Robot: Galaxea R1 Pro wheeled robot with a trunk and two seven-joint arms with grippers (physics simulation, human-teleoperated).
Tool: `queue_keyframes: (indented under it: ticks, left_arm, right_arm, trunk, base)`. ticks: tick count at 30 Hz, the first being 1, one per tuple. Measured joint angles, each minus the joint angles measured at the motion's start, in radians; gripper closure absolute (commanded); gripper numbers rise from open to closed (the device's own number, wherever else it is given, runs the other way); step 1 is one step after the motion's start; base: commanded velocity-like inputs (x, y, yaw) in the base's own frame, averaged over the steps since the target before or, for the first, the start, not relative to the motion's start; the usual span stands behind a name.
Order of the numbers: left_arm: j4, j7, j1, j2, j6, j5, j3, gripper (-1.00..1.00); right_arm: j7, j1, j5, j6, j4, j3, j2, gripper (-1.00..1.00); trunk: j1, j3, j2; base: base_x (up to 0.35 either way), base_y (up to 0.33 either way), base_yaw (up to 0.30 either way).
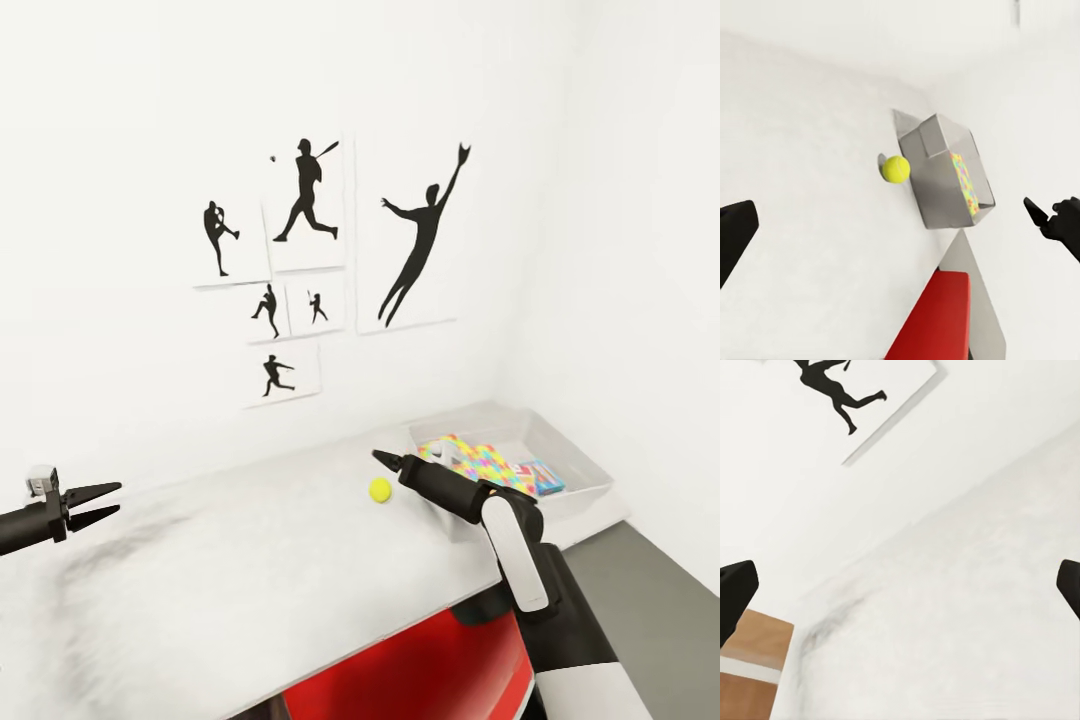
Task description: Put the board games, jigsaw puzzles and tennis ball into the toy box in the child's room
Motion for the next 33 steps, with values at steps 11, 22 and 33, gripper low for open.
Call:
queue_keyframes:
  ticks: [11, 22, 33]
  left_arm:
    - [0.000, 0.001, 0.000, 0.000, 0.000, 0.000, 0.000, -1.00]
    - [0.001, -0.002, 0.000, 0.004, -0.001, 0.000, 0.000, -1.00]
    - [0.002, -0.004, 0.000, 0.004, -0.002, 0.000, 0.000, -1.00]
  right_arm:
    - [0.002, 0.000, -0.001, 0.000, 0.000, -0.003, -0.002, -1.00]
    - [-0.131, 0.000, 0.051, -0.004, -0.001, 0.019, 0.017, -1.00]
    - [-0.554, -0.303, 0.064, 0.084, 0.295, 0.120, 0.094, -1.00]
  trunk:
    - [0.000, 0.000, 0.000]
    - [0.000, 0.000, 0.000]
    - [0.000, 0.000, 0.000]
  base:
    - [0.098, 0.004, 0.013]
    - [0.025, 0.000, 0.000]
    - [0.000, 0.000, 0.000]
